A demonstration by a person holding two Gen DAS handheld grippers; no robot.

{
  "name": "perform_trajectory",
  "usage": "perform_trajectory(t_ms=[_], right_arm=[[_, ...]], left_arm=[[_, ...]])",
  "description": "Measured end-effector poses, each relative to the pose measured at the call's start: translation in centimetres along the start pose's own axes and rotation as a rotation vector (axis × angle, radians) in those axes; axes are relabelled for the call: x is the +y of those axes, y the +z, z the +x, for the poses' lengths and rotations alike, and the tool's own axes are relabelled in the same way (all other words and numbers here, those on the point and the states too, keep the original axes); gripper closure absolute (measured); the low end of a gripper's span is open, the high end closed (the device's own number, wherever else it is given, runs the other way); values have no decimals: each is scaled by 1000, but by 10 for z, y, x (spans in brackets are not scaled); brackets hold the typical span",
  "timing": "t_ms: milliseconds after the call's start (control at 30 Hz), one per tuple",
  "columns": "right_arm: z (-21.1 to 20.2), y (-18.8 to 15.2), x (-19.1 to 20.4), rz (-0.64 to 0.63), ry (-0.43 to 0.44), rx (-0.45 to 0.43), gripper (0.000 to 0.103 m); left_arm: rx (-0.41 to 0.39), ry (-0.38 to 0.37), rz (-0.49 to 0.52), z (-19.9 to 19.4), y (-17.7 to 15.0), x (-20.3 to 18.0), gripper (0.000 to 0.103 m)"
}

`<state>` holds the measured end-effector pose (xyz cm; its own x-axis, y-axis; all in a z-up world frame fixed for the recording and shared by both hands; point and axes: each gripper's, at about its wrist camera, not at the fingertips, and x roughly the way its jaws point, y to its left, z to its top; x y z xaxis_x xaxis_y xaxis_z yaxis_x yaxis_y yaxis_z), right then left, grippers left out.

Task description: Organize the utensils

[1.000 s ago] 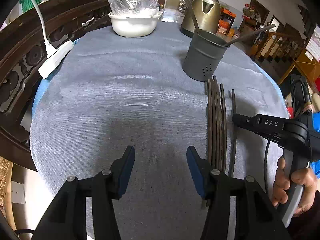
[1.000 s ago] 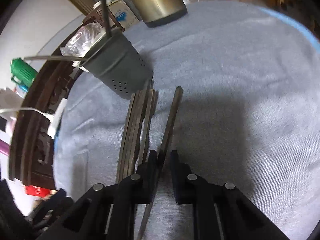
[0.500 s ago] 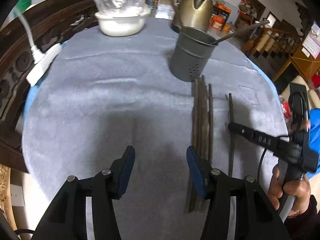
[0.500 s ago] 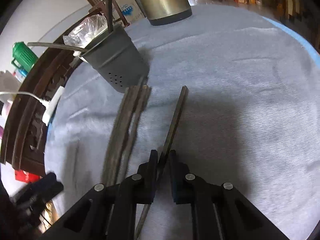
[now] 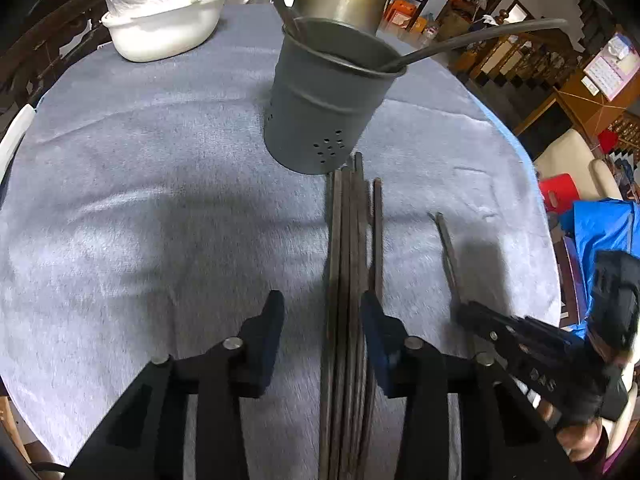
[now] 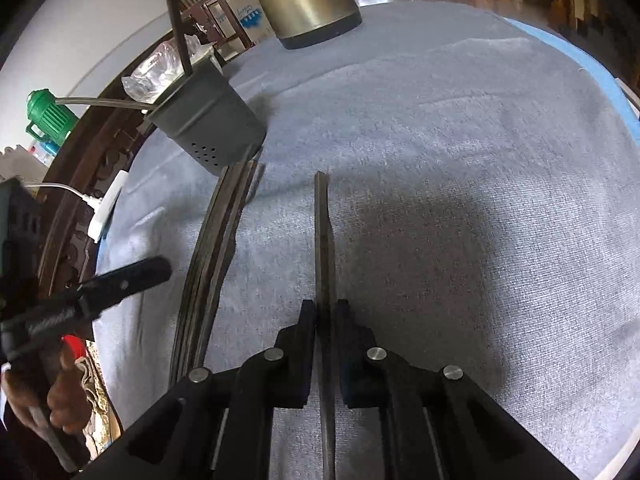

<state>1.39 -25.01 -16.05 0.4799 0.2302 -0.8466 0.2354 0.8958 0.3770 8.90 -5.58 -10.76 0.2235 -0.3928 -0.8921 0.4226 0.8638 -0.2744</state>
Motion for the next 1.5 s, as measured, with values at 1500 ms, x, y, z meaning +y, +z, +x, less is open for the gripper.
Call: perform_trajectory(t_ms=[1500], right_arm=[[2, 0, -1, 1, 7, -27, 92]], left_arm=[[20, 14, 15, 6, -5, 22, 65]])
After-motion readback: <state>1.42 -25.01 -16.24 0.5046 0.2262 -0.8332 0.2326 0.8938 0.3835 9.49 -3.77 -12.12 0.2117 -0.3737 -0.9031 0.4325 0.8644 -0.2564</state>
